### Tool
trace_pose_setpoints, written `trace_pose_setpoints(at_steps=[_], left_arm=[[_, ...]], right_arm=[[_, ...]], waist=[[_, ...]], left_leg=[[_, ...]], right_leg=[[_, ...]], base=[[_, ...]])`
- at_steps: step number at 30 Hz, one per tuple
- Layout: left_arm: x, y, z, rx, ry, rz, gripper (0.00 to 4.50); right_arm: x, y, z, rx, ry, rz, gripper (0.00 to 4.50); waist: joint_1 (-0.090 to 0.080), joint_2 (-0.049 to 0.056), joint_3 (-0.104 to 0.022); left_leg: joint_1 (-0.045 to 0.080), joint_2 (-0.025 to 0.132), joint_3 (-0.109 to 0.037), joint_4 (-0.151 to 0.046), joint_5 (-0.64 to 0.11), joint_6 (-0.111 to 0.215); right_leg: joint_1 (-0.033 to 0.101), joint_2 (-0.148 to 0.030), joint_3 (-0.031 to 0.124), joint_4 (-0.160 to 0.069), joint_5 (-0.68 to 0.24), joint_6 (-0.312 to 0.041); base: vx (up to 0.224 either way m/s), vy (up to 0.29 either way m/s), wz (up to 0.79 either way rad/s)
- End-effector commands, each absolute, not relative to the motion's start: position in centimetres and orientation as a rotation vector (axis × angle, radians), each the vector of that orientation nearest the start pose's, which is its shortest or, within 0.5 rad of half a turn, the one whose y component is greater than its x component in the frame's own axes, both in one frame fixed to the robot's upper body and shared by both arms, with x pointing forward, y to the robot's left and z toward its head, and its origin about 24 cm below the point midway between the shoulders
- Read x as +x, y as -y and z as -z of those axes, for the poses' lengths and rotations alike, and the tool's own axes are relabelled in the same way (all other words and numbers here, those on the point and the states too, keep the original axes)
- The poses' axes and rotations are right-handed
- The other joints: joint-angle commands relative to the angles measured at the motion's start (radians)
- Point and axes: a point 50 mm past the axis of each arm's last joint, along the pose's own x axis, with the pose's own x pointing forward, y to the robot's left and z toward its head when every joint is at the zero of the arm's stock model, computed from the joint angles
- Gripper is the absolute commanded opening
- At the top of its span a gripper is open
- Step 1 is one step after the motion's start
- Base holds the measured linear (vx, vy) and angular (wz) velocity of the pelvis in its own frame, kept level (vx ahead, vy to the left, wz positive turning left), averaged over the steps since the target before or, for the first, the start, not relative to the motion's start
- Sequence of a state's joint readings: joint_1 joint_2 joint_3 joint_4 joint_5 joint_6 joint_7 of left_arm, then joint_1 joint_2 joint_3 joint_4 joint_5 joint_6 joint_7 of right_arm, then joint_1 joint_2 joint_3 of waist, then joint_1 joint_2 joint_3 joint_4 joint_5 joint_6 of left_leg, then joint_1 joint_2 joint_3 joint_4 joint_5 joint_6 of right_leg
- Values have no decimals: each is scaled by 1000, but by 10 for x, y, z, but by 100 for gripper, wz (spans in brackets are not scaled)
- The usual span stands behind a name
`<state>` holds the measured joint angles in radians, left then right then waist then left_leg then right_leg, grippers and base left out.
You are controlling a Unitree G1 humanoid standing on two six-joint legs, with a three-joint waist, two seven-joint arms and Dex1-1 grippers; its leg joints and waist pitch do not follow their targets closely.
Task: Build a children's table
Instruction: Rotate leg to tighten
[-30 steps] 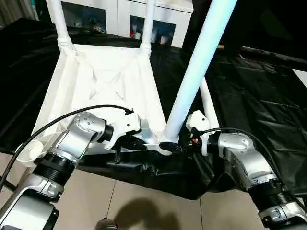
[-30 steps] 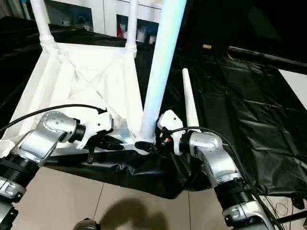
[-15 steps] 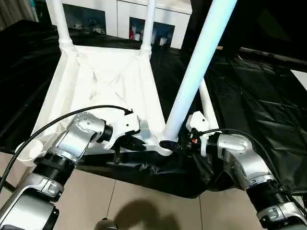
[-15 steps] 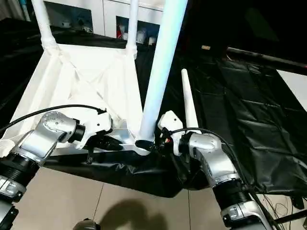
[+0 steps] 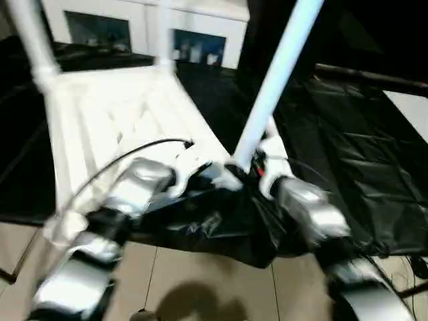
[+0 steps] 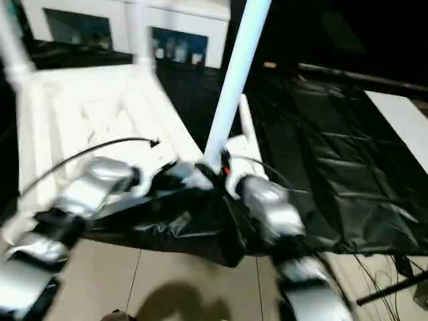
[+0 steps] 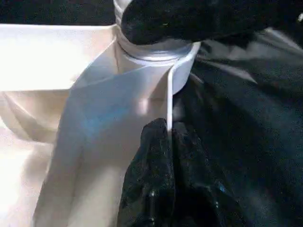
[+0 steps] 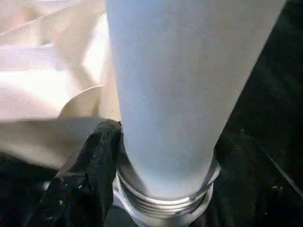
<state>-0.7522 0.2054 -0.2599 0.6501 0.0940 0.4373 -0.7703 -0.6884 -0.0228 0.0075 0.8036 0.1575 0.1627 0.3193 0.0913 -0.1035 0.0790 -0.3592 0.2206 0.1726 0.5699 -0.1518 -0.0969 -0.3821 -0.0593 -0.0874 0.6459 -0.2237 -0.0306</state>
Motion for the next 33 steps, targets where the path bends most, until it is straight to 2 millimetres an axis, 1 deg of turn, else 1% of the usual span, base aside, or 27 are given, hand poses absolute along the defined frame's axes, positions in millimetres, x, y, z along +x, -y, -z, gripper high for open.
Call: trace_pose_setpoints(at_steps=[1,2,6,7,9,10,11,12,13,14,15,16,18,19,20,21,22,23,25,26,27,28,29,30,31,32,33], left_arm=[[363,-93,-79,337,-457,793,0],[364,-91,-79,337,-458,784,0],[364,-89,-78,350,-461,778,0],[364,-90,-78,363,-462,778,0],[364,-91,-78,371,-464,780,0],[364,-92,-78,370,-464,785,0],[364,-93,-79,369,-465,789,0],[364,-94,-80,368,-465,797,0],[363,-95,-80,370,-462,816,0],[363,-95,-81,371,-460,828,0],[363,-95,-81,371,-460,828,0],[360,-98,-81,384,-464,891,0],[354,-102,-80,416,-482,971,0],[354,-102,-80,416,-482,971,0],[348,-106,-78,441,-504,1034,0],[346,-108,-78,440,-519,1046,0],[344,-110,-78,447,-522,1079,0],[341,-113,-78,451,-533,1109,0],[339,-115,-78,460,-538,1139,0],[331,-121,-80,480,-532,1235,0],[331,-121,-80,480,-532,1235,0],[324,-129,-82,488,-549,1309,0],[322,-132,-83,485,-565,1333,0],[321,-132,-83,485,-566,1337,0],[315,-136,-84,485,-575,1393,0],[314,-137,-84,481,-580,1406,0],[312,-138,-84,475,-585,1424,0]], right_arm=[[345,87,-10,161,-483,-395,261],[346,83,-10,160,-489,-392,261],[347,76,-11,141,-482,-414,261],[348,74,-13,150,-464,-436,296],[349,72,-19,200,-434,-469,296],[351,71,-24,236,-404,-491,331],[352,71,-28,246,-387,-511,334],[353,72,-33,231,-366,-547,334],[353,74,-36,199,-349,-580,349],[353,74,-37,187,-344,-591,363],[353,74,-37,187,-344,-591,363],[352,81,-42,121,-312,-663,373],[345,89,-46,45,-278,-772,373],[345,89,-46,45,-278,-772,373],[338,96,-48,-2,-267,-863,373],[335,99,-48,-20,-265,-894,373],[331,104,-47,-53,-267,-927,373],[327,109,-47,-82,-272,-957,373],[325,114,-46,-106,-276,-977,373],[321,122,-46,-136,-277,-1003,373],[321,122,-46,-136,-277,-1003,373],[319,125,-49,-137,-269,-1013,373],[318,126,-50,-135,-264,-1015,373],[318,126,-50,-135,-263,-1016,373],[317,125,-53,-128,-249,-1029,373],[317,125,-53,-127,-246,-1032,373],[316,125,-55,-126,-244,-1039,373]], waist=[[5,17,-63],[3,16,-62],[3,15,-62],[3,15,-61],[3,13,-61],[3,14,-60],[4,13,-61],[4,14,-61],[3,13,-62],[3,13,-62],[2,13,-61],[3,14,-63],[8,13,-63],[8,13,-66],[8,14,-68],[12,17,-74],[11,15,-72],[11,15,-72],[10,15,-72],[11,19,-71],[12,18,-71],[15,19,-71],[14,19,-71],[18,21,-70],[22,25,-70],[23,24,-69],[24,27,-68]], left_leg=[[12,19,-7,-61,-231,-34],[9,20,-6,-61,-227,-31],[8,19,-6,-62,-211,-19],[8,19,-5,-62,-218,-17],[9,19,-5,-62,-229,-14],[8,20,-6,-63,-233,-11],[7,19,-6,-63,-233,-6],[6,19,-6,-63,-232,-4],[3,19,-7,-64,-223,-1],[2,19,-7,-63,-216,0],[1,18,-7,-64,-209,1],[4,18,-6,-63,-208,0],[4,19,-6,-62,-194,11],[2,20,-5,-60,-175,19],[3,20,-5,-61,-162,19],[2,23,-4,-56,-125,26],[-2,22,-5,-56,-92,36],[-1,21,-4,-55,-94,40],[1,22,-2,-56,-111,45],[2,22,-2,-56,-115,44],[3,25,-3,-57,-121,44],[3,23,-2,-57,-116,39],[6,25,-1,-59,-122,39],[8,26,-2,-60,-122,35],[12,27,-1,-60,-124,30],[13,27,0,-60,-127,30],[14,28,1,-62,-136,26]], right_leg=[[35,-90,63,-102,-242,-138],[36,-91,65,-100,-229,-139],[36,-89,64,-99,-201,-132],[36,-91,64,-100,-208,-132],[35,-91,64,-103,-231,-125],[35,-91,64,-104,-237,-123],[37,-91,64,-104,-237,-122],[37,-91,64,-104,-238,-122],[40,-90,63,-105,-233,-123],[40,-90,63,-104,-227,-124],[40,-91,63,-104,-231,-125],[40,-92,63,-107,-238,-125],[42,-91,63,-106,-221,-124],[43,-91,65,-101,-185,-128],[43,-90,64,-99,-164,-138],[47,-89,64,-89,-80,-154],[49,-84,61,-81,-7,-170],[49,-84,59,-79,11,-183],[49,-86,60,-81,4,-195],[48,-87,60,-82,-2,-198],[48,-88,61,-83,-7,-198],[49,-87,61,-82,-1,-203],[45,-86,62,-80,0,-206],[45,-88,61,-80,-3,-209],[42,-85,62,-79,2,-211],[41,-84,62,-78,7,-213],[39,-85,61,-79,5,-215]], base=[[0,0,0],[0,0,0],[0,0,0],[0,0,0],[0,0,0],[0,0,0],[0,0,0],[0,0,0],[0,0,0],[0,0,0],[0,0,0],[0,0,0],[0,0,0],[0,0,0],[0,0,0],[0,0,0],[0,0,0],[0,0,0],[0,0,0],[0,0,0],[0,0,0],[0,0,0],[0,0,0],[0,0,0],[0,0,0],[0,0,0],[0,0,0]])
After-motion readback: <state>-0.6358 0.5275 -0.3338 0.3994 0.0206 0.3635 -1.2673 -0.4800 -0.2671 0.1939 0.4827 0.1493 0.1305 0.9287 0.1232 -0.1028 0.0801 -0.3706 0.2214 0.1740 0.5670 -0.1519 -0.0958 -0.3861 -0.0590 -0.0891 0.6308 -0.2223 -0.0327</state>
